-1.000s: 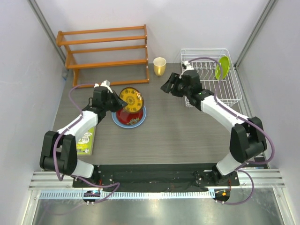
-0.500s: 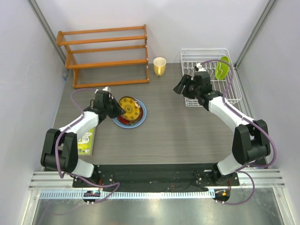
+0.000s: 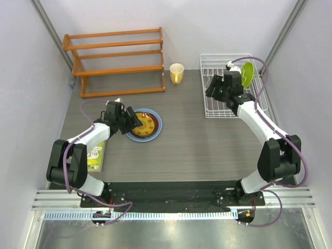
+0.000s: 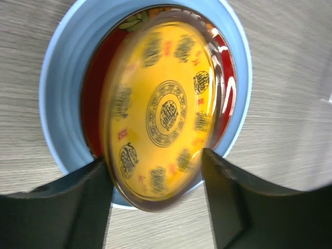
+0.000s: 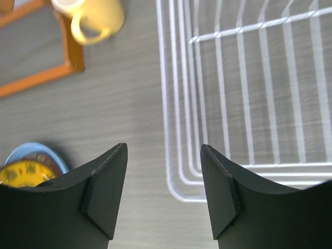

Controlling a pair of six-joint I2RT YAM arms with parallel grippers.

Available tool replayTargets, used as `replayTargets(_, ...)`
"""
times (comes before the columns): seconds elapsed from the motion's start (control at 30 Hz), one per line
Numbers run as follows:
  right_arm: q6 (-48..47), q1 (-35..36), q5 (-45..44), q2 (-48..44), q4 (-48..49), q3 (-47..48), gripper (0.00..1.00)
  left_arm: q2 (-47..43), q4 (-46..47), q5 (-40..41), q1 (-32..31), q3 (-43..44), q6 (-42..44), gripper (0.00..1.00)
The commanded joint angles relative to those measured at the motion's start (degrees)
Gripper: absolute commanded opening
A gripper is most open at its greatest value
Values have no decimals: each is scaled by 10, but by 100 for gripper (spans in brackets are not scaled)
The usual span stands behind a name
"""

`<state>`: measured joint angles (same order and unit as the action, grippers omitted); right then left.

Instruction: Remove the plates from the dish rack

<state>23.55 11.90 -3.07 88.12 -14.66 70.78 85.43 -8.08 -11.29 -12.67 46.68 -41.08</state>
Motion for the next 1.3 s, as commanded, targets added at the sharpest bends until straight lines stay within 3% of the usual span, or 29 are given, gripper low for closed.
replayTargets(0.0, -49, -20, -76, -1, -24, 60, 67, 10, -27, 24, 1, 29, 28, 70)
replayTargets(0.17, -95, -43, -149, 23, -39, 109, 69, 25, -69, 55, 1, 63, 56, 77)
replayTargets(0.43, -135, -102, -221, 106, -39, 192, 71, 32, -102, 95, 1, 104, 73, 78)
replayTargets(0.57, -145, -138, -222, 173, -39, 252, 71, 6, -87, 61, 0, 119, 70, 82)
replayTargets(0.73, -189, -156, -216, 248, -29, 341, 71, -13, -54, 16, -3, 135, 79, 99)
replayTargets(0.93, -220, -171, -215, 340, -34, 445, 71, -24, -27, 11, -3, 145, 92, 100)
replayTargets(1.2, -220, -181, -208, 405, -43, 501, 61, -8, -25, 7, -3, 163, 102, 99)
replayTargets(1.27, -220, -187, -200, 411, -44, 505, 55, -4, -22, 8, -3, 165, 102, 100)
